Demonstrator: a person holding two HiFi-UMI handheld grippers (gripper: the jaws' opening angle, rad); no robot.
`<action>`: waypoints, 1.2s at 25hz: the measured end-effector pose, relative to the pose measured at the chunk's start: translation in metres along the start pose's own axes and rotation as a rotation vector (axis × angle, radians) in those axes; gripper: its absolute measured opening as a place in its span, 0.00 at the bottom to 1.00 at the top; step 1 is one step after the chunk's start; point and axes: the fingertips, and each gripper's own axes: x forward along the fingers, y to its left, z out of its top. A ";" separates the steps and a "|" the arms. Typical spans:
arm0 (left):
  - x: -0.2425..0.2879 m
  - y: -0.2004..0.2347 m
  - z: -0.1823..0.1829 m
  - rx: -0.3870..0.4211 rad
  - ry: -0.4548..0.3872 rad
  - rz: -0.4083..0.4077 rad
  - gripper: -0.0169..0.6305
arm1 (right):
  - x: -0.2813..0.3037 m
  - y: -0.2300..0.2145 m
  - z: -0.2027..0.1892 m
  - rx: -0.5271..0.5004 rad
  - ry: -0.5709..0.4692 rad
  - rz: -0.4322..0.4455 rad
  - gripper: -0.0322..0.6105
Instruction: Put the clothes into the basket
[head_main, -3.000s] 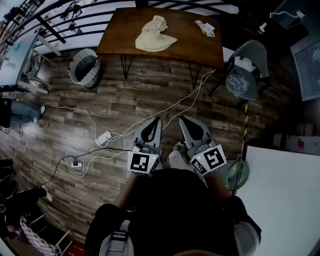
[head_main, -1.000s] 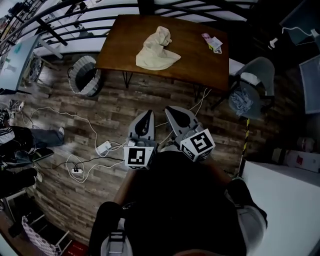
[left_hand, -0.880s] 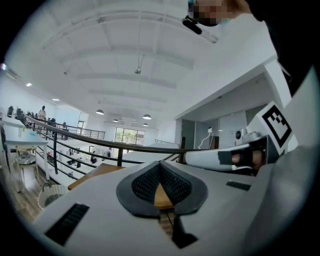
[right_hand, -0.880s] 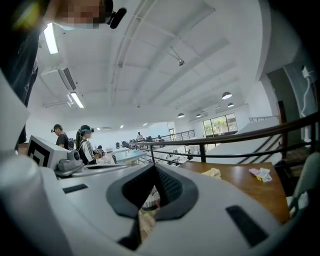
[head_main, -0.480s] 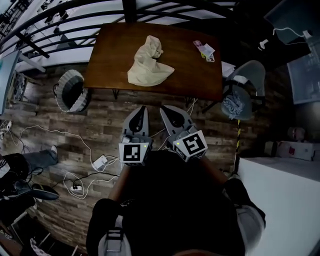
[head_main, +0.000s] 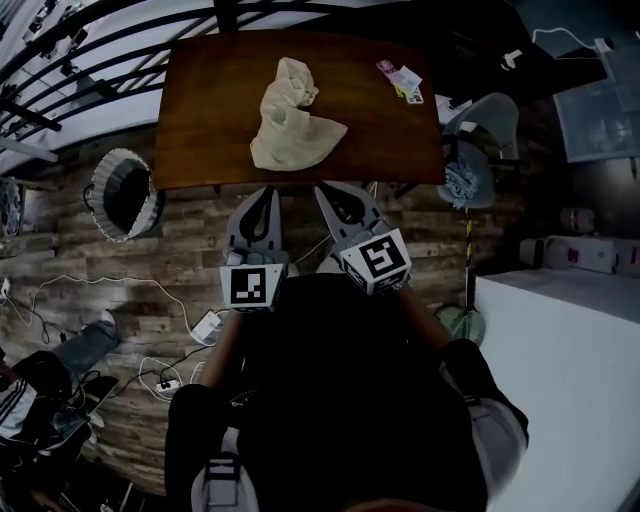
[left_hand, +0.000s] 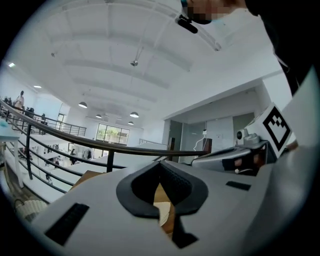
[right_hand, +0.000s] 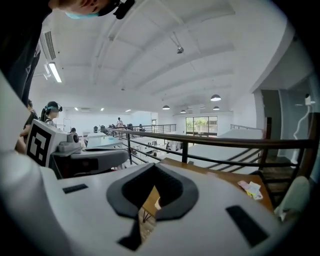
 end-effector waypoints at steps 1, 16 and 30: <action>0.004 0.005 0.002 0.013 0.001 -0.011 0.05 | 0.005 -0.002 0.000 0.005 0.008 -0.005 0.06; 0.049 0.041 0.019 -0.008 -0.007 0.015 0.05 | 0.099 -0.043 -0.034 -0.039 0.205 0.056 0.10; 0.135 0.079 0.032 0.020 0.018 0.186 0.05 | 0.213 -0.118 -0.093 -0.158 0.437 0.343 0.61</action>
